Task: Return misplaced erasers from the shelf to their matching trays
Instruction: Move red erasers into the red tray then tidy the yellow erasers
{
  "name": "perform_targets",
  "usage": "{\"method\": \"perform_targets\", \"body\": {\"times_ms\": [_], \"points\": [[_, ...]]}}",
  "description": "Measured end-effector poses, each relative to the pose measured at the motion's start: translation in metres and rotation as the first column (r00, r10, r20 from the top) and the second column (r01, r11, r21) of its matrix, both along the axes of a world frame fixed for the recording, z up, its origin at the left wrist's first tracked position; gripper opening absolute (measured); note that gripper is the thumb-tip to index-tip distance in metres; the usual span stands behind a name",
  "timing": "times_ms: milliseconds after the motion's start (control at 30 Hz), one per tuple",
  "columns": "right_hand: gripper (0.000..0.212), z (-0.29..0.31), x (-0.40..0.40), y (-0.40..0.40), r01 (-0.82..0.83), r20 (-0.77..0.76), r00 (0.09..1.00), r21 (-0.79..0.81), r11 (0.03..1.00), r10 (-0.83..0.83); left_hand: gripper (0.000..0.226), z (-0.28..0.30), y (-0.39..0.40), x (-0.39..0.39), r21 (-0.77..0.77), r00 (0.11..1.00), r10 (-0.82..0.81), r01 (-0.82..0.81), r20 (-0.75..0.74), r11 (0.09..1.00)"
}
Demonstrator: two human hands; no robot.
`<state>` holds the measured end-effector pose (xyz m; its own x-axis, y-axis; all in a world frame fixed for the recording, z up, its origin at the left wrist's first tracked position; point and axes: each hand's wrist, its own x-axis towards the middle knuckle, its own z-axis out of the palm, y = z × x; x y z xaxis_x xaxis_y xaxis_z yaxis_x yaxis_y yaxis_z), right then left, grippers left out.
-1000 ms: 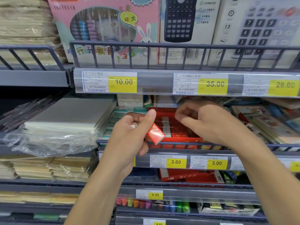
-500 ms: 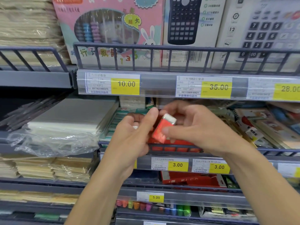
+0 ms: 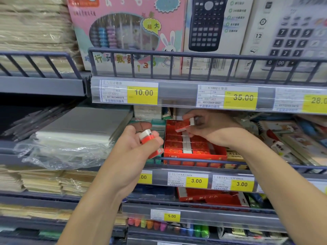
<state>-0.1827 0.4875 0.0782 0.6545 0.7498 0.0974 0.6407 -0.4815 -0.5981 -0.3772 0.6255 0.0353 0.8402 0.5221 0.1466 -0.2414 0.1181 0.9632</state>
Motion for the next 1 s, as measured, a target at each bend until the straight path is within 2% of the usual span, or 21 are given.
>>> {"method": "perform_targets", "body": {"times_ms": [133,200,267,400,500,600,633,700,767,800,900,1000], "points": [[0.013,-0.007,-0.003,0.015,0.03,0.206,0.978,-0.02,0.999,-0.025,0.047,0.007,-0.003,-0.003,-0.018,0.998,0.035,-0.034,0.06,0.999],[0.011,-0.011,-0.003,0.02,0.031,0.264,0.964,-0.011,0.999,-0.026,0.045,0.008,-0.004,-0.005,-0.013,0.996,0.062,-0.061,0.057,0.998],[0.011,-0.012,-0.004,0.022,0.021,0.324,0.946,-0.018,1.0,-0.014,0.041,0.009,-0.004,-0.006,0.058,0.995,0.097,-0.098,0.026,0.993],[0.014,-0.016,-0.005,0.028,-0.001,0.31,0.951,-0.019,1.0,0.007,0.044,0.01,-0.003,-0.008,0.161,0.992,0.129,-0.128,0.006,0.979],[0.014,-0.014,-0.005,0.028,-0.037,0.28,0.959,-0.031,0.999,0.044,0.051,0.01,-0.004,-0.007,0.137,0.988,0.155,-0.157,0.023,0.978],[0.022,-0.007,-0.009,0.021,-0.078,0.263,0.96,-0.08,0.994,0.097,0.043,0.009,-0.003,-0.003,0.106,0.982,0.184,-0.187,0.039,0.977],[0.024,-0.005,-0.012,0.016,-0.084,0.26,0.961,-0.055,0.995,0.095,0.043,0.01,-0.003,-0.002,0.094,0.98,0.196,-0.199,0.045,0.975],[0.025,-0.005,-0.021,0.006,-0.141,0.198,0.973,0.11,0.984,0.117,0.047,0.009,-0.004,0.0,0.068,0.975,0.216,-0.219,0.055,0.973],[0.03,-0.006,-0.038,-0.005,-0.269,0.109,0.963,0.298,0.916,0.247,0.048,0.009,-0.006,0.002,0.037,0.974,0.216,-0.219,0.067,0.975],[0.033,-0.007,-0.046,-0.01,-0.336,0.116,0.942,0.34,0.878,0.316,0.047,0.009,-0.008,0.003,0.023,0.974,0.213,-0.215,0.075,0.976],[0.039,-0.011,-0.061,-0.017,-0.458,0.283,0.883,0.34,0.821,0.376,0.046,0.009,-0.011,0.007,-0.004,0.973,0.209,-0.21,0.102,0.978],[0.043,-0.013,-0.06,-0.018,-0.443,0.305,0.888,0.365,0.819,0.344,0.046,0.009,-0.015,0.013,-0.017,0.973,0.201,-0.201,0.112,0.98]]}}
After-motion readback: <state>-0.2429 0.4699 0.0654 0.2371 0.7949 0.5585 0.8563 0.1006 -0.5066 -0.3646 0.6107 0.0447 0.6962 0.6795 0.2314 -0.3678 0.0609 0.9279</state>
